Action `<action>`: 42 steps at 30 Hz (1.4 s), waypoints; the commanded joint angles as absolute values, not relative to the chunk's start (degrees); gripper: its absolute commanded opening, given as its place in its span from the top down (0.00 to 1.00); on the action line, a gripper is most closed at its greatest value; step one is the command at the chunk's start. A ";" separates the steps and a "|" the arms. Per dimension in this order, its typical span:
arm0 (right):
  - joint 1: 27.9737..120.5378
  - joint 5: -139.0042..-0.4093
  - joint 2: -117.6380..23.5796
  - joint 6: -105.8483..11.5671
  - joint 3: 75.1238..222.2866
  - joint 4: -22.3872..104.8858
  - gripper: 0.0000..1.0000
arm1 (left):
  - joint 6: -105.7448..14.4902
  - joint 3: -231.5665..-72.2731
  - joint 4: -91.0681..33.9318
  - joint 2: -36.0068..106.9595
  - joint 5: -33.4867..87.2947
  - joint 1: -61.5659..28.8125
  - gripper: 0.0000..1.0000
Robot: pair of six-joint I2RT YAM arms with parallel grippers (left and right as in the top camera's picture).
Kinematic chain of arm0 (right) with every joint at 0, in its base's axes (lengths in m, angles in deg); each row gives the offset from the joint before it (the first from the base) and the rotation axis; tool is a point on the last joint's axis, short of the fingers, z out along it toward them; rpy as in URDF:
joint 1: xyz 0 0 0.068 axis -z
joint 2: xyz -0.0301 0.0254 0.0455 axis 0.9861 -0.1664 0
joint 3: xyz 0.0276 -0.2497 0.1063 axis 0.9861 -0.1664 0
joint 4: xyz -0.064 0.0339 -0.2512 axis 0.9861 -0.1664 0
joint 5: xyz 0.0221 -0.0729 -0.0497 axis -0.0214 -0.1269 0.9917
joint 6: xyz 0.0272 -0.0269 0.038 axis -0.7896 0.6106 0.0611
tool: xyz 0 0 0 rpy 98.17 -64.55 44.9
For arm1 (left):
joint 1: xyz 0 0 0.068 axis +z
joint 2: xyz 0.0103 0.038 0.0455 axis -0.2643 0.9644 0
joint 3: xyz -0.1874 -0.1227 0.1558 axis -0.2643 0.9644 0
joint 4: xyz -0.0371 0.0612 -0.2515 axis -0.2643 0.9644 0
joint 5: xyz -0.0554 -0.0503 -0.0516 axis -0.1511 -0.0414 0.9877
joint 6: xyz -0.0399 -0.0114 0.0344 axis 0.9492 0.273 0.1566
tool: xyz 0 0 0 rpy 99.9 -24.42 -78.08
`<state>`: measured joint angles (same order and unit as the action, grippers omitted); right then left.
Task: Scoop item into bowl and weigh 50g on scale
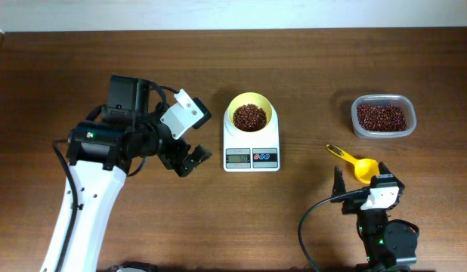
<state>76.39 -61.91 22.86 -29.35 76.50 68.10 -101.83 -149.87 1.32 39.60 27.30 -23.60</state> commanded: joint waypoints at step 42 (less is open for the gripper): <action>75.93 -62.46 23.56 -29.17 75.78 68.30 0.01 | -70.10 -126.11 -1.74 -19.68 -2.47 -23.51 0.01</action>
<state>76.34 -61.94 23.12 -29.35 76.33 68.25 -71.87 -130.52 -0.91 -15.09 -0.81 -23.60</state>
